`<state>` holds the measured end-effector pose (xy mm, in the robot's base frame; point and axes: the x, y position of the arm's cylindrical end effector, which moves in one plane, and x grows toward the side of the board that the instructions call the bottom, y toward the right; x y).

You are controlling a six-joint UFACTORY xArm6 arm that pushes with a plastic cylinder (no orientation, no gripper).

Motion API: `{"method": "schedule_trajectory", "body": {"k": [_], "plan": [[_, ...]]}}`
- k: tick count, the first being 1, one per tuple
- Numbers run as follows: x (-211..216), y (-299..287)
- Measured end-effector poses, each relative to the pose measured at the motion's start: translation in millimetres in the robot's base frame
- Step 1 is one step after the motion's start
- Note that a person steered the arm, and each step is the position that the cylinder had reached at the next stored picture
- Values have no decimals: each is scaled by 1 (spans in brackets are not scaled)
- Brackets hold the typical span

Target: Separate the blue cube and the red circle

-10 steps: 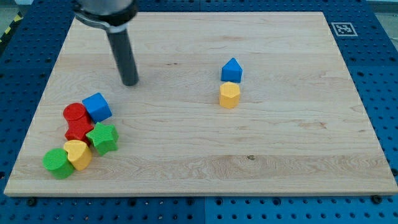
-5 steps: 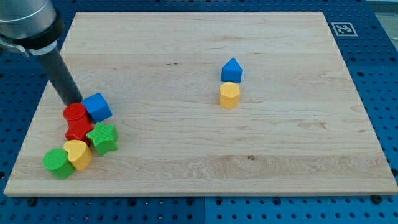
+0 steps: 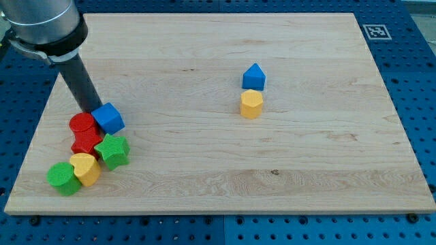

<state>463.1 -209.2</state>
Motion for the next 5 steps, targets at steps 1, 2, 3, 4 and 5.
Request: {"method": "schedule_trajectory", "body": {"k": [1, 2, 3, 4, 5], "plan": [[5, 2], [10, 2], [10, 3], [10, 12], [10, 28]]}}
